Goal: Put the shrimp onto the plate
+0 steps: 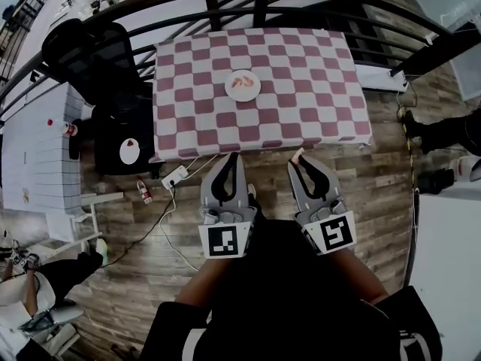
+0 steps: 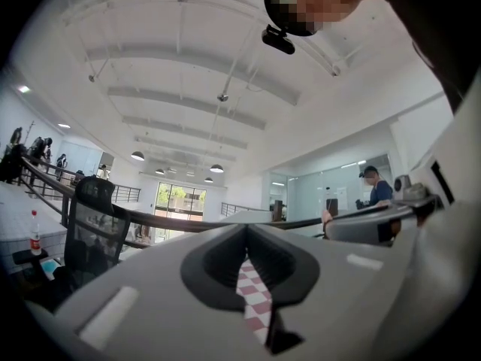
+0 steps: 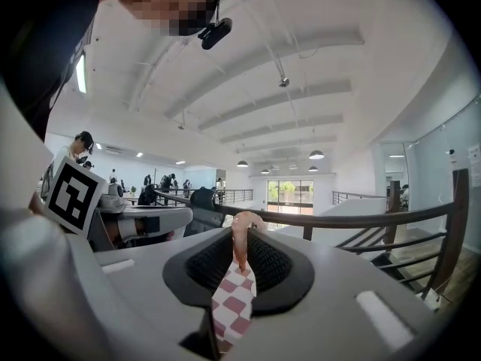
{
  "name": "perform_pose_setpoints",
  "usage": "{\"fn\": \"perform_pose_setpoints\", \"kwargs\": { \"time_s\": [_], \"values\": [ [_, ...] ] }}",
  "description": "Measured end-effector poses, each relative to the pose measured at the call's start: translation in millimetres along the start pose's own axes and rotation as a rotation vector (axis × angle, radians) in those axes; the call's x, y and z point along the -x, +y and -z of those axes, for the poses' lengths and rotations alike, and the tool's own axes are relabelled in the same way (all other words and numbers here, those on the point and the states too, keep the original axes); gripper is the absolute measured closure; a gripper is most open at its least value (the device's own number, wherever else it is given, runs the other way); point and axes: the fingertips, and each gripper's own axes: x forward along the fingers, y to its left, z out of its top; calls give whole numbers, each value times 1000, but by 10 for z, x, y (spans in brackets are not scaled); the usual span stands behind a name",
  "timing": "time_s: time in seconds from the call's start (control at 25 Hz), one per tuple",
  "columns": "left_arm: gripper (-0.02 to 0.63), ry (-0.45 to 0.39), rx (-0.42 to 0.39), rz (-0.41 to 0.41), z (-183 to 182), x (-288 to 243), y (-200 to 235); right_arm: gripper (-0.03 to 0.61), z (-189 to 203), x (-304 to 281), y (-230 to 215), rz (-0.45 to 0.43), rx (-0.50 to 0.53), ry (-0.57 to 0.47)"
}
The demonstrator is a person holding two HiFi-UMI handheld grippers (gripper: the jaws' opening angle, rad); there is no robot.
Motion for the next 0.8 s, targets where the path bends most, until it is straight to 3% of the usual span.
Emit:
{"fn": "perform_pose_setpoints", "kwargs": {
  "time_s": [0.44,0.8],
  "values": [
    [604,3,40,-28,85,-394,638,520,-18,-830,57,-37,32,48],
    [604,32,54,-63,160,-591,847,522,8,-1129,70,-94,23,84]
  ]
}}
